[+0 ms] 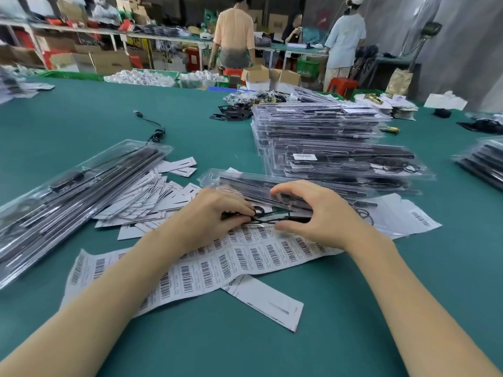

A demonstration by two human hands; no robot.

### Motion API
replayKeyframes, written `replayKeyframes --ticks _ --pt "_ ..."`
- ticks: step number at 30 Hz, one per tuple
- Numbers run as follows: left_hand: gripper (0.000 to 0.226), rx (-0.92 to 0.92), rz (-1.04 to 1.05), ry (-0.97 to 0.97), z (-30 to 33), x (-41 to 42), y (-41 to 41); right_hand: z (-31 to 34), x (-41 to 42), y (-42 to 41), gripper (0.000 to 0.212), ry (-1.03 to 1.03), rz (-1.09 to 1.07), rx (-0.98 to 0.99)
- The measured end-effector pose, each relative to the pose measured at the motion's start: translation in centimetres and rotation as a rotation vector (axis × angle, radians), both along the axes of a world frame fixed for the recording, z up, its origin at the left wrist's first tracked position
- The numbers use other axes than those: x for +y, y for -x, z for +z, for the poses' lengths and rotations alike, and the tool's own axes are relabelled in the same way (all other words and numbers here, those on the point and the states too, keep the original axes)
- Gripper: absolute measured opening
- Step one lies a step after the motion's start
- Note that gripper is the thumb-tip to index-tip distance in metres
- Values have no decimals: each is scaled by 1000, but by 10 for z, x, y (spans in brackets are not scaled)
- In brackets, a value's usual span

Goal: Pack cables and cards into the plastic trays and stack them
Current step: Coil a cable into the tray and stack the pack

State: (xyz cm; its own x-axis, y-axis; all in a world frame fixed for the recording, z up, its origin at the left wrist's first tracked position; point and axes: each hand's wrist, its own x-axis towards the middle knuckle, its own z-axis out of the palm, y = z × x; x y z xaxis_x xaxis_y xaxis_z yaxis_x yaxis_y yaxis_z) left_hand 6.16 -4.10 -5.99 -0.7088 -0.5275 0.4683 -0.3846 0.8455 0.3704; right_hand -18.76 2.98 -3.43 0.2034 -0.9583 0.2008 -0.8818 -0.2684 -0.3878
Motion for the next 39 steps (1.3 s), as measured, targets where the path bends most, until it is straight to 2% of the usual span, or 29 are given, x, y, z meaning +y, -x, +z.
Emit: replayKeyframes --ticks 5,8,10,13,16,19,24,28,31,35,36,39 --pt "21 -44 0 -52 2 -3 -3 -5 11 -8 48 351 -38 6" --pt "26 -96 31 -100 0 -4 -8 -14 27 -14 23 628 -75 75" --pt "29 -121 52 -143 -1 -5 -9 -17 40 -24 9 686 -78 96" --pt "30 -105 45 -134 3 -3 -10 -19 55 -43 12 566 -173 150" --pt "29 -67 80 -124 6 -2 -12 -22 62 -58 15 401 -281 287" --pt "30 -21 101 -143 6 0 -13 -20 60 -66 24 287 -302 353" --pt "29 -11 85 -88 4 3 -13 -17 49 -64 39 150 -257 201" --pt "28 2 125 -41 -2 4 -13 -17 38 -69 53 -17 -152 -13" --pt "27 36 116 -30 -3 4 -12 -14 27 -85 53 -22 -85 -53" --pt "20 105 159 -61 -3 4 -13 -16 17 -100 48 -18 -99 -108" --pt "21 114 171 -81 -4 3 -12 -19 16 -100 51 -27 -105 -117" --pt "41 111 220 -117 -4 3 -11 -22 16 -94 62 -74 -134 -189"
